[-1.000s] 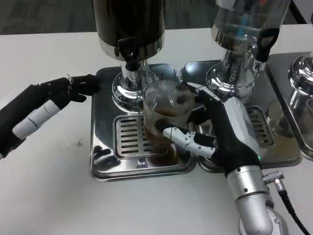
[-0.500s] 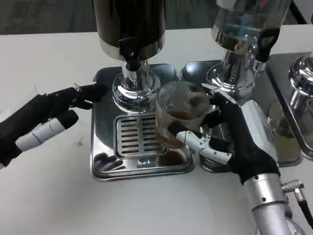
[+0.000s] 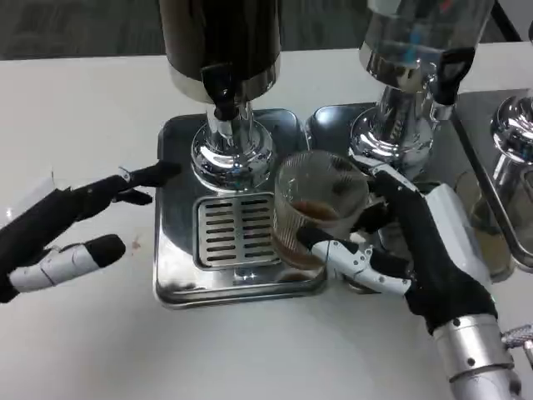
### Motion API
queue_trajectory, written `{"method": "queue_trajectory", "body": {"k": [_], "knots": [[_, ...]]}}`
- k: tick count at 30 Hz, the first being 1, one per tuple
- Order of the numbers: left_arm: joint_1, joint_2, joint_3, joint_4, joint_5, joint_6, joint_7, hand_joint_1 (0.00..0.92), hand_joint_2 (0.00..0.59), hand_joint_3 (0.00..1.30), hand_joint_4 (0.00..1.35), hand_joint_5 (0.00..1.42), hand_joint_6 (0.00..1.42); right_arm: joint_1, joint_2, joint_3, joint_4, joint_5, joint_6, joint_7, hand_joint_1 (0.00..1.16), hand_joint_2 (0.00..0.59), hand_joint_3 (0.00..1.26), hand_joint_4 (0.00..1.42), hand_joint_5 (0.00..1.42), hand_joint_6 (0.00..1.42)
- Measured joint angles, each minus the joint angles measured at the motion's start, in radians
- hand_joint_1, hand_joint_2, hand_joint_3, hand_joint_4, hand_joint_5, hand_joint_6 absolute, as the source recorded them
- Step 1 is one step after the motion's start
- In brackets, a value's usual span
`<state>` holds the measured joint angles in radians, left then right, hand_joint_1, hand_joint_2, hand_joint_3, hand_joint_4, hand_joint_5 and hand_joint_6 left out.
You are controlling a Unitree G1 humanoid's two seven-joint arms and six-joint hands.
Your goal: Grasp the cup under the faucet to collect the drink, then remove the cup.
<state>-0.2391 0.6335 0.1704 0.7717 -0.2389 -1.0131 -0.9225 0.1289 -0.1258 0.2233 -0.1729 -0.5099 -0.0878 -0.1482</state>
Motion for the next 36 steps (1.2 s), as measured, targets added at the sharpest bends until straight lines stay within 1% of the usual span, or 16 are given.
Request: {"method": "queue_trajectory", "body": {"k": [6, 8, 18, 22, 30, 36], "knots": [[0.051, 0.024, 0.002, -0.048, -0.006, -0.027, 0.0, 0.0, 0.049, 0.13, 0.01, 0.06, 0.2, 0.03, -0.003, -0.001, -0.045, 0.0, 0.001, 0.016, 0.66, 0.27, 0.49, 0.61, 0.66, 0.61], [0.078, 0.03, 0.002, -0.068, -0.016, -0.047, 0.0, 0.0, 0.048, 0.12, 0.0, 0.05, 0.19, 0.049, -0.003, -0.001, -0.068, 0.0, 0.001, 0.022, 0.67, 0.259, 0.49, 0.61, 0.66, 0.62], [0.156, 0.047, 0.003, -0.146, -0.026, -0.111, 0.006, 0.0, 0.046, 0.12, 0.0, 0.04, 0.19, 0.109, -0.009, -0.016, -0.145, 0.0, 0.006, 0.061, 0.68, 0.259, 0.49, 0.61, 0.66, 0.62], [0.176, 0.06, 0.003, -0.165, -0.022, -0.143, 0.021, 0.0, 0.042, 0.1, 0.0, 0.02, 0.17, 0.126, -0.011, -0.021, -0.159, 0.0, 0.007, 0.076, 0.68, 0.258, 0.5, 0.61, 0.66, 0.63], [0.217, 0.071, 0.002, -0.193, 0.01, -0.183, 0.065, 0.0, 0.026, 0.07, 0.0, 0.0, 0.16, 0.156, -0.014, -0.023, -0.191, 0.0, 0.008, 0.095, 0.69, 0.262, 0.5, 0.61, 0.67, 0.63], [0.246, 0.096, 0.002, -0.21, 0.018, -0.205, 0.093, 0.0, 0.032, 0.06, 0.0, 0.0, 0.15, 0.176, -0.022, -0.033, -0.211, 0.0, 0.009, 0.106, 0.7, 0.257, 0.5, 0.61, 0.67, 0.63]]}}
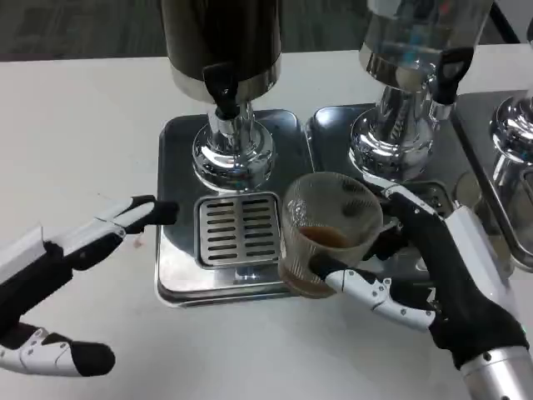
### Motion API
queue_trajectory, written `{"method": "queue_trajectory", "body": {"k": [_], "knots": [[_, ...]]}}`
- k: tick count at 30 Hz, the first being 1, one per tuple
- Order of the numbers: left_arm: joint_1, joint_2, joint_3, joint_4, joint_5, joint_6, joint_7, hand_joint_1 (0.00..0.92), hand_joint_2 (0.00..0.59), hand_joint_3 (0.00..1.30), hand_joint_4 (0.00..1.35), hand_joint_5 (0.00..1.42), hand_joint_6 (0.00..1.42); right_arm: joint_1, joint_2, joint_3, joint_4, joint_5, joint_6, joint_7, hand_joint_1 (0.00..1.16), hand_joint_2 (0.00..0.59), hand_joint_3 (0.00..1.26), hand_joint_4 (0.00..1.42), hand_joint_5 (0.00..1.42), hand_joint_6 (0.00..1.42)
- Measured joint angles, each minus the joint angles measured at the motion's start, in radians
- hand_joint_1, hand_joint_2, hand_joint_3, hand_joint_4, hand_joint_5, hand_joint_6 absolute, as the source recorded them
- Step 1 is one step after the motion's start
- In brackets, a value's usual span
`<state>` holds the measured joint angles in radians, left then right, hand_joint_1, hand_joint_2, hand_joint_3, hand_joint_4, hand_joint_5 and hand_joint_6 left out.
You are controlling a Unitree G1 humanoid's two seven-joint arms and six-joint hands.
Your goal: Grasp the cup under the faucet to collect the drink, then remove the cup.
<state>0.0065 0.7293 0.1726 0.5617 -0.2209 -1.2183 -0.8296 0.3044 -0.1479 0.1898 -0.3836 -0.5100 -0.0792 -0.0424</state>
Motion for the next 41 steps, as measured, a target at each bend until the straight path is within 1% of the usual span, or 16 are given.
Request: {"method": "queue_trajectory", "body": {"k": [3, 6, 11, 14, 21, 28, 33, 41], "knots": [[0.008, 0.008, 0.0, -0.005, 0.018, -0.017, 0.021, 0.0, 0.031, 0.05, 0.0, 0.0, 0.14, 0.008, -0.001, -0.003, -0.019, 0.0, 0.0, 0.002, 0.7, 0.256, 0.5, 0.61, 0.67, 0.63], [0.022, 0.014, 0.001, -0.012, 0.052, -0.042, 0.045, 0.0, 0.028, 0.04, 0.0, 0.0, 0.1, 0.015, -0.002, -0.006, -0.024, 0.0, 0.0, 0.005, 0.7, 0.255, 0.5, 0.61, 0.67, 0.63], [0.038, 0.022, 0.019, -0.031, 0.143, -0.093, 0.106, 0.0, 0.024, 0.04, 0.0, 0.0, 0.06, 0.036, -0.008, -0.009, -0.043, 0.001, 0.0, 0.015, 0.7, 0.254, 0.5, 0.61, 0.67, 0.63], [0.045, 0.035, 0.032, -0.041, 0.195, -0.12, 0.139, 0.0, 0.022, 0.04, 0.0, 0.0, 0.04, 0.041, -0.009, -0.014, -0.056, 0.005, 0.0, 0.016, 0.7, 0.254, 0.5, 0.61, 0.67, 0.63], [0.06, 0.05, 0.053, -0.042, 0.271, -0.144, 0.218, 0.0, 0.02, 0.03, 0.0, 0.0, 0.04, 0.046, -0.011, -0.019, -0.058, 0.008, 0.0, 0.022, 0.71, 0.254, 0.51, 0.61, 0.67, 0.63], [0.065, 0.066, 0.055, -0.042, 0.311, -0.145, 0.276, 0.0, 0.018, 0.03, 0.0, 0.0, 0.04, 0.051, -0.011, -0.019, -0.063, 0.009, 0.0, 0.025, 0.71, 0.247, 0.51, 0.61, 0.67, 0.64], [0.068, 0.082, 0.048, -0.042, 0.311, -0.145, 0.306, 0.0, 0.017, 0.03, 0.0, 0.0, 0.04, 0.054, -0.011, -0.019, -0.066, 0.009, 0.0, 0.026, 0.71, 0.245, 0.51, 0.61, 0.68, 0.64], [0.069, 0.093, 0.038, -0.043, 0.315, -0.145, 0.33, 0.0, 0.017, 0.03, 0.0, 0.0, 0.04, 0.055, -0.012, -0.02, -0.073, 0.009, 0.0, 0.031, 0.72, 0.239, 0.51, 0.61, 0.68, 0.64]]}}
